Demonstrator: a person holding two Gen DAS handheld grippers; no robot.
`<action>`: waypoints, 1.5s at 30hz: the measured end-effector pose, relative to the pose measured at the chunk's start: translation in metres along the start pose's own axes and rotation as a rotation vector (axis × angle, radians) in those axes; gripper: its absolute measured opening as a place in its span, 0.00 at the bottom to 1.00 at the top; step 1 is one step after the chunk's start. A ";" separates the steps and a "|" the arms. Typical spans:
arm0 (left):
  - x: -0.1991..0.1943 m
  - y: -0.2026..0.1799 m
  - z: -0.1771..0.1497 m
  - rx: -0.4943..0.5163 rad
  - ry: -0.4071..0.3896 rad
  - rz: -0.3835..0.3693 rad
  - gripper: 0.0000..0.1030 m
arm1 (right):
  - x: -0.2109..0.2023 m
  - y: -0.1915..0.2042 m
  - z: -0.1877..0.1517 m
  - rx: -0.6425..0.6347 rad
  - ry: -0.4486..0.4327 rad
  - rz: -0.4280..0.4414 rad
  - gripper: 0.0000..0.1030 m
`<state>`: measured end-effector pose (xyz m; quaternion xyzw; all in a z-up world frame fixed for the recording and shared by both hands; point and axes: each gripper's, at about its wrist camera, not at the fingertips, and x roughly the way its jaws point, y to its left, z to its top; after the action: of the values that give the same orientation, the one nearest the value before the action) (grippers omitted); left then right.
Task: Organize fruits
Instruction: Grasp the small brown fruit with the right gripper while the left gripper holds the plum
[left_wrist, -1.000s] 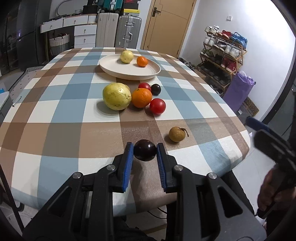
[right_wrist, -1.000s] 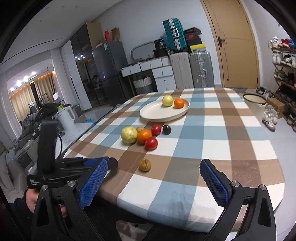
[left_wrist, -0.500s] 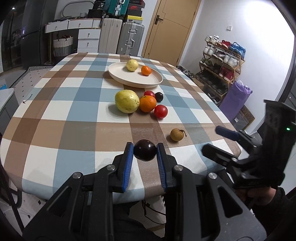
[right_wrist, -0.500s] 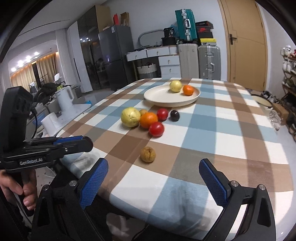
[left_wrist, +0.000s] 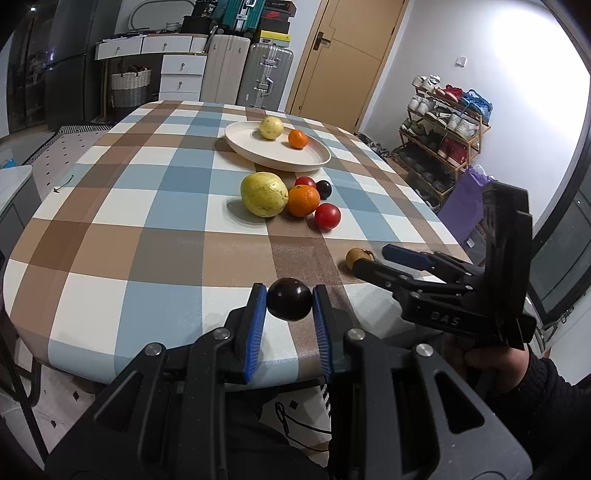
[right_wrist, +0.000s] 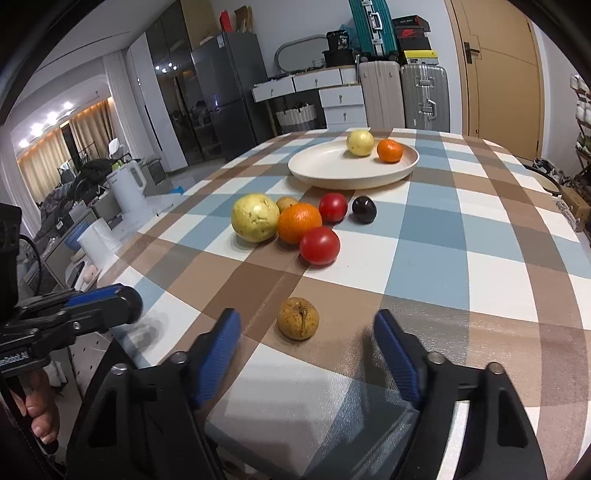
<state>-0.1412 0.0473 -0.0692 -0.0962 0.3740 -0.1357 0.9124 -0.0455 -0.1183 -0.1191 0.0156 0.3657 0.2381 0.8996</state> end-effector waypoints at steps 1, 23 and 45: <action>0.000 0.001 0.000 -0.002 0.000 0.001 0.22 | 0.001 0.001 0.000 -0.003 0.004 0.003 0.59; 0.006 0.002 0.005 -0.026 -0.003 0.020 0.22 | -0.003 0.001 0.001 0.006 -0.007 0.095 0.25; 0.045 0.002 0.107 0.019 -0.018 0.021 0.22 | -0.021 -0.009 0.076 -0.065 -0.083 0.129 0.25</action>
<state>-0.0342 0.0428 -0.0248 -0.0850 0.3653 -0.1288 0.9180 -0.0041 -0.1240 -0.0517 0.0198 0.3186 0.3067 0.8967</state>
